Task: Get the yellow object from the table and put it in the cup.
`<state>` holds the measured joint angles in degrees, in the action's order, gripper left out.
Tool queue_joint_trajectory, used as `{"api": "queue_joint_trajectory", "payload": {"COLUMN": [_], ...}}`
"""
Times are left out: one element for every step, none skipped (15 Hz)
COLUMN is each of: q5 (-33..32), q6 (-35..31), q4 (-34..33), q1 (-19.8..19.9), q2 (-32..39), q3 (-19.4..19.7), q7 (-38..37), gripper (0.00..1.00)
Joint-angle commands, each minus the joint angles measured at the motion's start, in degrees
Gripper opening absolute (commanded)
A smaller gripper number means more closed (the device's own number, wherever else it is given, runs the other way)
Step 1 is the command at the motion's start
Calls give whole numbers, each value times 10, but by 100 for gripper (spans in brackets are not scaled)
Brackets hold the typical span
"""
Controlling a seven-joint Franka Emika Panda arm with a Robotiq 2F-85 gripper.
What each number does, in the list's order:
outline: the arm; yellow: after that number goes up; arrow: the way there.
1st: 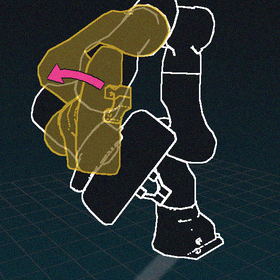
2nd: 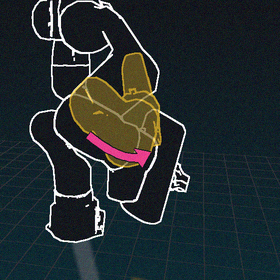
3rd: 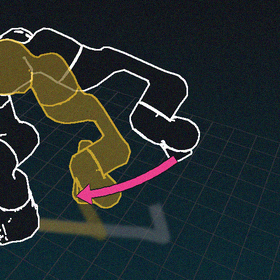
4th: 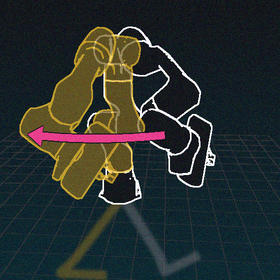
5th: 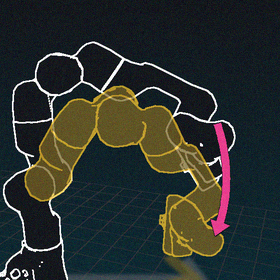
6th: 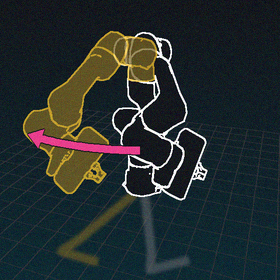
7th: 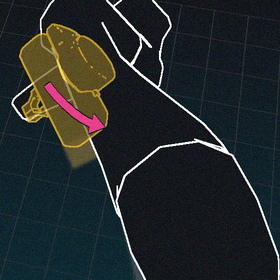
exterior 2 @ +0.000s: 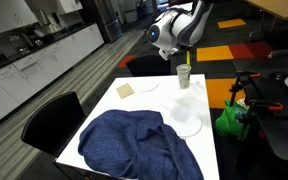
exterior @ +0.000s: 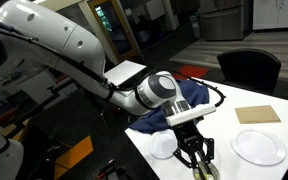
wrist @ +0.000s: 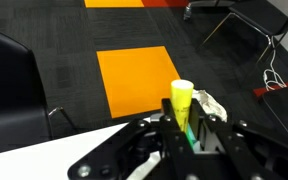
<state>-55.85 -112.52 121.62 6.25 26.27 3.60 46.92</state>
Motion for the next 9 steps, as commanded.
{"api": "queue_joint_trajectory", "payload": {"q5": [-26,-32,-37,-43,-45,-47,-51,-52,-52], "q6": [-9,-8,-7,-5,-5,-5,-6,-5,-6], "q4": [-14,-16,-18,-20,-21,-22,-24,-26,-28], "q1": [-1,-2,-2,-4,-4,-3,-4,-4,-4], "q2": [16,20,25,28,32,36,41,46,49], "q3": [-6,-7,-8,-9,-11,-13,-15,-17,-19], "q7": [-23,-26,-28,-33,-37,-39,-45,-48,-50], "gripper": [5,5,5,5,5,5,5,5,5]}}
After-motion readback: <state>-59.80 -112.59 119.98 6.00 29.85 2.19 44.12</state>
